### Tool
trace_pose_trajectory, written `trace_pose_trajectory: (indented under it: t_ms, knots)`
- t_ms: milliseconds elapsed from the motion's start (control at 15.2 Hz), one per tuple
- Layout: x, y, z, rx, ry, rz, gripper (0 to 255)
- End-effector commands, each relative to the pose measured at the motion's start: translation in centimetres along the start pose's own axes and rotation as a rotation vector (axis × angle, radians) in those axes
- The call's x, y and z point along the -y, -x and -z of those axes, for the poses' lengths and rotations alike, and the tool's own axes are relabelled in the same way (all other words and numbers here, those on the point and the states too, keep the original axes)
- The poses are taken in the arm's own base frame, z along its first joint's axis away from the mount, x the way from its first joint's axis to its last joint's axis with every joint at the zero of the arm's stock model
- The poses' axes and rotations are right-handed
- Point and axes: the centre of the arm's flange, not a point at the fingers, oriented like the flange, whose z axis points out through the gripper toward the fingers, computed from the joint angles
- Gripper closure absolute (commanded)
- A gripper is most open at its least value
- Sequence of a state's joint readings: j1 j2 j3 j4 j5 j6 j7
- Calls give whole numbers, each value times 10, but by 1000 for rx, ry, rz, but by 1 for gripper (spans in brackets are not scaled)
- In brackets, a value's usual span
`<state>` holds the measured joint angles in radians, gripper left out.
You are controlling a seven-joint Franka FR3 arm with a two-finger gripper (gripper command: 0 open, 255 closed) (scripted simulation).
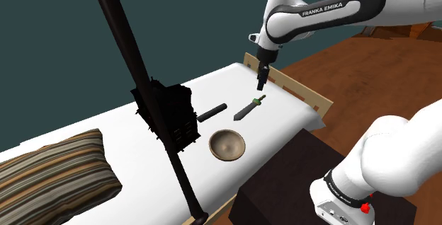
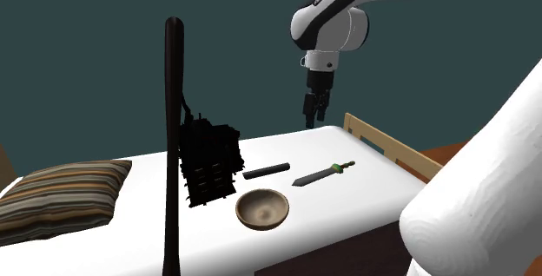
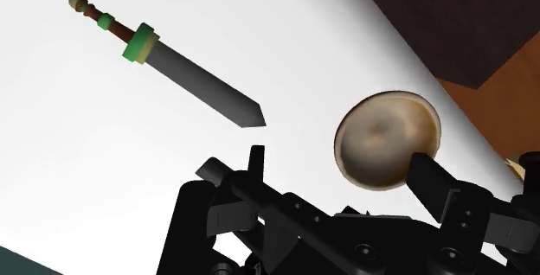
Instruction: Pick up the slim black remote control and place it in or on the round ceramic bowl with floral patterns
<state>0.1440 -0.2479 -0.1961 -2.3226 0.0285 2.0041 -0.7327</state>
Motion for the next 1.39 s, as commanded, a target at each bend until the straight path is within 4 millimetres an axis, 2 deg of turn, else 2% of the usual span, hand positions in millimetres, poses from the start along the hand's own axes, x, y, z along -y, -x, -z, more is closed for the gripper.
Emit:
trace_pose_trajectory:
  t_ms: [0, 660, 1320]
  knots:
    - [-14, -15, -18, 11, 3, 70, 0]
    - [-54, -109, -108, 63, 9, 401, 0]
    - [-61, -206, -203, 115, 16, 733, 0]
